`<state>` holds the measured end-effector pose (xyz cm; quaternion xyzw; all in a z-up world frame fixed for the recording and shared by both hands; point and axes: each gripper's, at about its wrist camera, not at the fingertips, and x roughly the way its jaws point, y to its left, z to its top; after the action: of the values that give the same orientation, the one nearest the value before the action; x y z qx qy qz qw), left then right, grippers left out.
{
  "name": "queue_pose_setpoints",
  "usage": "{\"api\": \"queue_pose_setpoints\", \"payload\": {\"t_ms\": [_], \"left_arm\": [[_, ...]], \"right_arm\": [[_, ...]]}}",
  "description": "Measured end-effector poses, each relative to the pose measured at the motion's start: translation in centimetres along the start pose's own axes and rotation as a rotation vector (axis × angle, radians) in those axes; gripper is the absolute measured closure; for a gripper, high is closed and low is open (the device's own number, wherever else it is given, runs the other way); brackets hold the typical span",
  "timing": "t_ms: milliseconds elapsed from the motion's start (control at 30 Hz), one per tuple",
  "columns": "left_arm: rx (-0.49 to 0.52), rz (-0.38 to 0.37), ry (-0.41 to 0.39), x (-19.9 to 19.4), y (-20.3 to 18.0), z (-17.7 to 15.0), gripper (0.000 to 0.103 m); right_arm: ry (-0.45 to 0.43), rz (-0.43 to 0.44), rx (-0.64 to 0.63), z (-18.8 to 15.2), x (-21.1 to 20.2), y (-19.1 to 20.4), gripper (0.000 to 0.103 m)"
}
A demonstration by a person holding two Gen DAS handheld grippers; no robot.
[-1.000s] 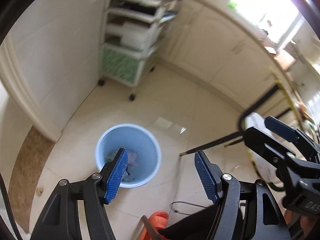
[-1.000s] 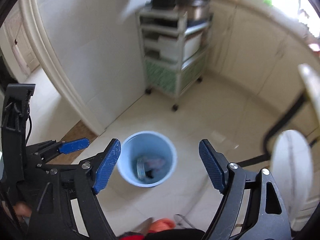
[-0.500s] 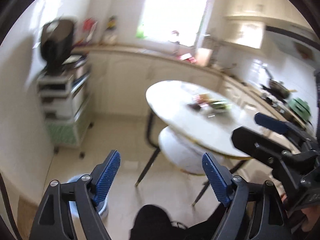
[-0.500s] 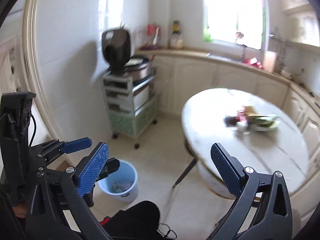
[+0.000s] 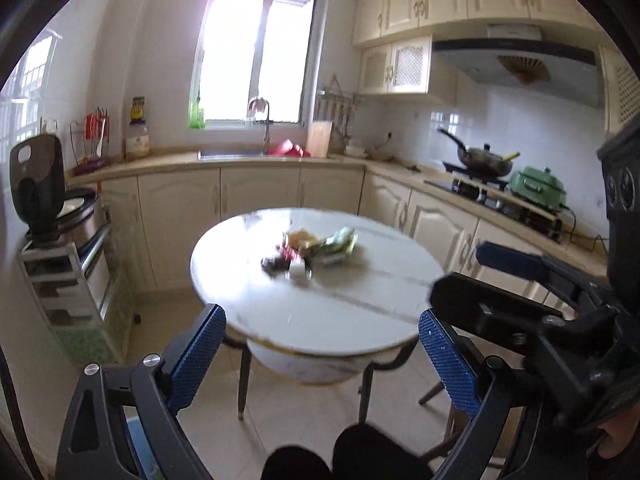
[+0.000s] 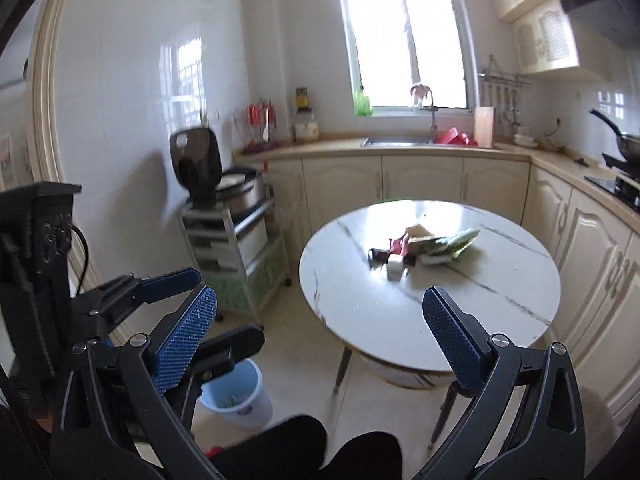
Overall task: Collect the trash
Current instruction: 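Move both tools back to the table, then grasp the white block with the left tool, then grasp the green-checked wrapper with the right tool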
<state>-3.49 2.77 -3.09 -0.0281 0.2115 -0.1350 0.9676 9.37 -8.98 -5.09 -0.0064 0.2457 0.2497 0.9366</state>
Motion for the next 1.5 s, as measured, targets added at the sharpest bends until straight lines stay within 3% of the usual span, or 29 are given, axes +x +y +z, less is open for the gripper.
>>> {"api": "queue_pose_setpoints", "payload": {"t_ms": [133,200,333,433,567,800,933,1067,1133,1200,1267,1300,1333,1500], "left_arm": [[0.007,-0.004,-0.084,0.6,0.7,3.1,0.007],[-0.015,-0.028,-0.123,0.5,1.4,5.0,0.001],[0.047,0.103,-0.188,3.2,2.7,6.3,0.001],[0.054,0.142,-0.113,8.0,3.4,6.6,0.001],[0.059,0.161,-0.015,15.3,4.0,6.2,0.001],[0.04,0.138,0.227,29.2,4.1,3.2,0.003],[-0.001,0.114,0.325,36.5,3.9,2.9,0.016],[-0.033,0.095,0.371,41.8,5.2,3.0,0.026],[-0.03,0.094,0.397,43.7,5.1,2.9,0.041],[-0.025,0.098,0.407,44.1,5.1,2.4,0.043],[-0.044,0.08,0.424,44.4,5.4,2.0,0.053],[-0.04,0.085,0.42,44.2,5.4,2.1,0.059],[-0.048,0.079,0.414,44.2,5.5,2.3,0.077],[-0.103,0.018,0.4,41.9,6.5,2.7,0.078]], "right_arm": [[-0.093,-0.049,0.046,2.4,-2.2,-2.2,0.0],[-0.147,-0.051,0.077,4.0,-3.7,-3.7,0.0],[-0.199,-0.232,0.055,6.5,-3.2,-5.9,0.0],[-0.162,-0.3,0.083,7.6,-0.1,-8.6,0.0],[-0.11,-0.326,0.127,8.0,5.5,-12.4,0.0],[0.049,-0.38,0.213,6.0,14.0,-18.9,0.0],[0.128,-0.384,0.238,4.1,17.6,-21.6,0.0],[0.172,-0.388,0.269,2.9,20.2,-23.8,0.0],[0.183,-0.397,0.277,2.8,21.2,-24.4,0.0],[0.192,-0.396,0.29,2.5,21.9,-25.1,0.0],[0.205,-0.4,0.296,2.3,22.4,-25.8,0.0],[0.206,-0.399,0.301,2.2,22.7,-26.1,0.0],[0.208,-0.399,0.304,2.1,22.9,-26.4,0.0],[0.245,-0.379,0.334,2.0,24.6,-27.2,0.0]]}}
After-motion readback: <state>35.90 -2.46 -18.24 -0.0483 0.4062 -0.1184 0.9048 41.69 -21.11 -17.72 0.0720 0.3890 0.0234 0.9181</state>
